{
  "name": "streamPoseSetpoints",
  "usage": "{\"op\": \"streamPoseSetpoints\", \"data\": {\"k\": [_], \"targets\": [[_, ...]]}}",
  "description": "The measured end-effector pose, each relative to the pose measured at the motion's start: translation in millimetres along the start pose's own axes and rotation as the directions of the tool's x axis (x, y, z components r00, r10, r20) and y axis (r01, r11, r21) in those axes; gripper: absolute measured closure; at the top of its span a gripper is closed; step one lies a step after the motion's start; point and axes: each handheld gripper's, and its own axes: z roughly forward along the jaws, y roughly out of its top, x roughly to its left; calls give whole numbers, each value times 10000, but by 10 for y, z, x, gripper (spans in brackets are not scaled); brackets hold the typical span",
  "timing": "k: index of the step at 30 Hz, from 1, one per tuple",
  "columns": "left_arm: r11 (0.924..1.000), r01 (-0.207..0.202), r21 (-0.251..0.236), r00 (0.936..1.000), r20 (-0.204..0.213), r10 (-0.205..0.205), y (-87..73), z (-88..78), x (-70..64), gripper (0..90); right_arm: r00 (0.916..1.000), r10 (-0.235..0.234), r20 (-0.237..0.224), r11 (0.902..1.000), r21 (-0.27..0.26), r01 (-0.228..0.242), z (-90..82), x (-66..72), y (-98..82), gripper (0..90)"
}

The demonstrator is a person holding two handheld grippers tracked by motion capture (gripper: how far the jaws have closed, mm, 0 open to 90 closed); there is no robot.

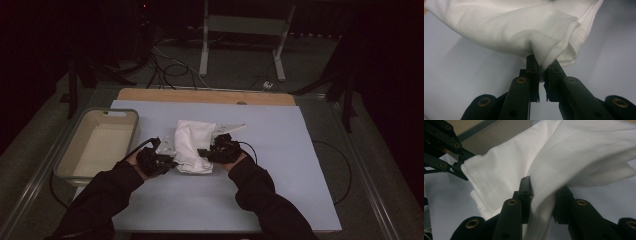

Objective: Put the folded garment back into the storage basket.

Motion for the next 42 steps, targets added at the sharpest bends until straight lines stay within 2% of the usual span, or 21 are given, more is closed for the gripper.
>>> {"op": "streamPoseSetpoints", "data": {"k": [24, 42], "targets": [[10000, 81, 51, 9995, -302, -79, -97, -295, 122, 832, 9990, -434, -144, 9989, -193, 431, 109, 193, 240, 723], [9993, 375, 33, 9981, -495, -372, -217, -508, 213, 832, 9958, -853, -342, 9962, -206, 846, 227, 342, 441, 723]]}}
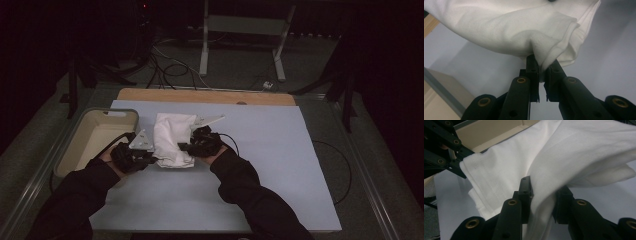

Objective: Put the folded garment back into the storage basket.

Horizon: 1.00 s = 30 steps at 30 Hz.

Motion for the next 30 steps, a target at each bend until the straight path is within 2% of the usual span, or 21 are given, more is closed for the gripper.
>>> {"op": "streamPoseSetpoints", "data": {"k": [7, 30], "targets": [[9998, 200, 5, 9998, -43, -200, -51, -71, 44, 832, 9998, -187, -69, 9998, -33, 187, 62, 51, 78, 723], [9990, 421, 178, 9986, -330, -415, -224, -307, 142, 832, 9982, -517, -310, 9987, 22, 518, 243, 242, 267, 723]]}}
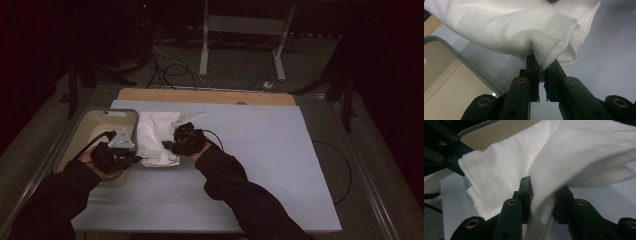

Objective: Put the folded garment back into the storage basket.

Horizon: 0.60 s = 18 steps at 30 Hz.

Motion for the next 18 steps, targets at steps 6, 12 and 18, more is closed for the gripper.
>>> {"op": "streamPoseSetpoints", "data": {"k": [6, 12, 18], "targets": [[9999, 139, 20, 9999, -48, -139, -71, -40, 42, 832, 9999, -55, -107, 10000, 8, 55, 73, 39, 49, 723], [9996, 284, 16, 9995, -103, -284, -135, -82, 75, 832, 9997, -146, -179, 9999, 9, 146, 136, 82, 88, 723], [9992, 384, 71, 9990, -224, -382, -193, -124, 110, 832, 9995, -192, -238, 9998, 40, 193, 208, 123, 133, 723]]}}
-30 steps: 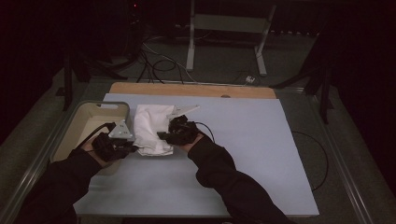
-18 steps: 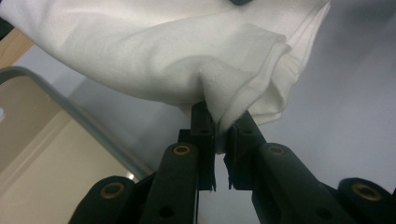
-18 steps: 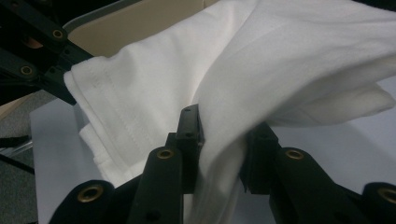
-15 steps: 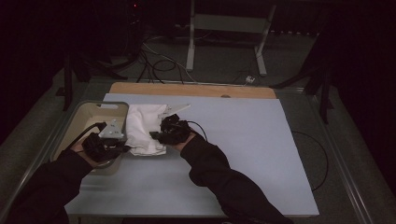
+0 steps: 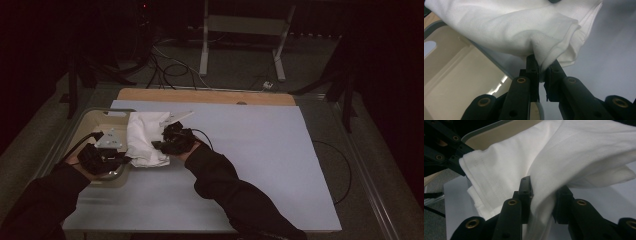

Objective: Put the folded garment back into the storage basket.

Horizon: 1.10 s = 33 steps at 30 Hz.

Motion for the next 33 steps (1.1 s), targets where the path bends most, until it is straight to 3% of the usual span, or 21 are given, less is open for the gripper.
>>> {"op": "streamPoseSetpoints", "data": {"k": [33], "targets": [[9991, 415, 90, 9990, -155, -413, -266, -295, 219, 831, 9982, -399, -445, 9992, -39, 398, 281, 217, 290, 723]]}}
